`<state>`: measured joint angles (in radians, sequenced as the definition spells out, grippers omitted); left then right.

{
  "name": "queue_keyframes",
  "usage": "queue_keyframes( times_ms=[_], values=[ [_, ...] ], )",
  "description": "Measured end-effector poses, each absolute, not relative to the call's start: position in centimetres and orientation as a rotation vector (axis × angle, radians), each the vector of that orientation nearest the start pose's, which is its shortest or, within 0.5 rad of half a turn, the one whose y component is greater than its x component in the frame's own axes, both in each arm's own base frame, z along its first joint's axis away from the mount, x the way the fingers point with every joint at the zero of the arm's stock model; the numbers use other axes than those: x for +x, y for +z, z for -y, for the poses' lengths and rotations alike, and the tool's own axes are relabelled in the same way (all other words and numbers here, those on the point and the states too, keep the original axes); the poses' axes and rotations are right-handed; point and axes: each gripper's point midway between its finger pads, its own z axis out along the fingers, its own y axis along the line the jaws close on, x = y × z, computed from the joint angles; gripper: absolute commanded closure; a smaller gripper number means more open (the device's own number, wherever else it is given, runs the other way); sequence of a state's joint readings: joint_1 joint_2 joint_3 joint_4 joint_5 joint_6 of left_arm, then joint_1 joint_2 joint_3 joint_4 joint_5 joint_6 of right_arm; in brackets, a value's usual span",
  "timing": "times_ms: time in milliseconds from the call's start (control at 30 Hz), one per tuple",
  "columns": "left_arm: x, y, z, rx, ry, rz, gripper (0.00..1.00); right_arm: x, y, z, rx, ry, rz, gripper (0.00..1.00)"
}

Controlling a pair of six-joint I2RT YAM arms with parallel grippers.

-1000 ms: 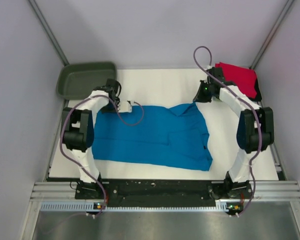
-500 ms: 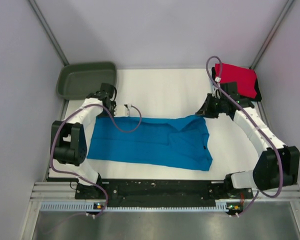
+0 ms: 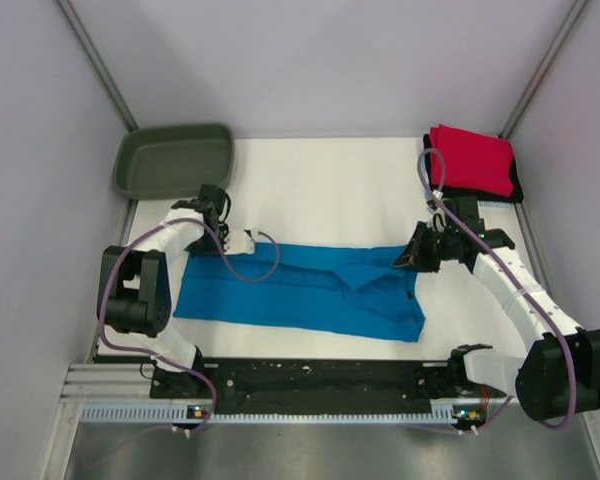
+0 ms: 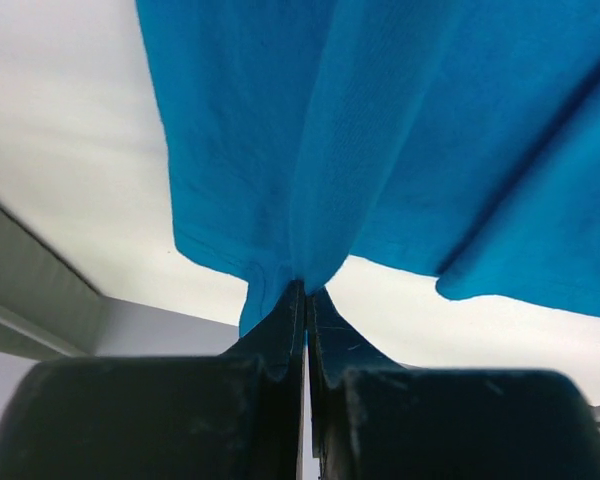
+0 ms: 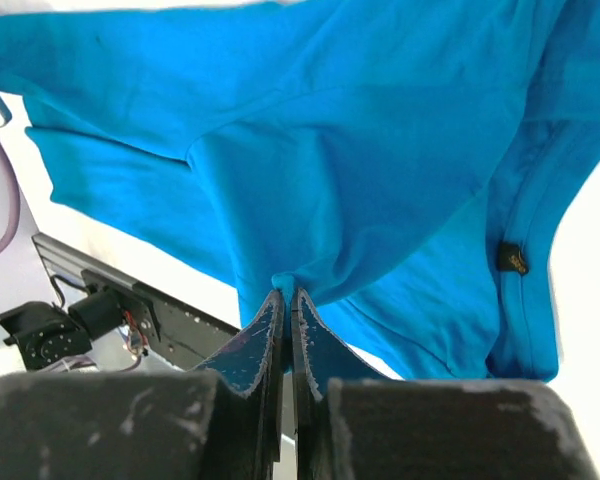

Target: Fold and stack the t-shirts

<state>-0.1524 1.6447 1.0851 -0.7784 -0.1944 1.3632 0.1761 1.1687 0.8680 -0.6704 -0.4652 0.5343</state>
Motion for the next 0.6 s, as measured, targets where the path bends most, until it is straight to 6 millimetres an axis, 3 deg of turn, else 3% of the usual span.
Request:
queue_keyframes(
  times_ms=[400,500,567,600],
  values=[
    [31.4,5.0,-2.8,2.107,0.391,-2.273,0.99,21.6,11.3,-13.8,0.329,0.853,-2.665,1.00],
    [30.8,4.4,-3.1,2.135,0.363,-2.300,0.68,21.7,11.3,-13.8,0.328,0.851,-2.663,1.00],
    [30.0,3.9,-3.3,2.160,0.335,-2.331,0.53,21.7,11.2,-13.8,0.328,0.849,-2.662,1.00],
    [29.7,3.8,-3.4,2.172,0.324,-2.341,0.53,21.7,11.2,-13.8,0.328,0.849,-2.661,1.00]
  ],
)
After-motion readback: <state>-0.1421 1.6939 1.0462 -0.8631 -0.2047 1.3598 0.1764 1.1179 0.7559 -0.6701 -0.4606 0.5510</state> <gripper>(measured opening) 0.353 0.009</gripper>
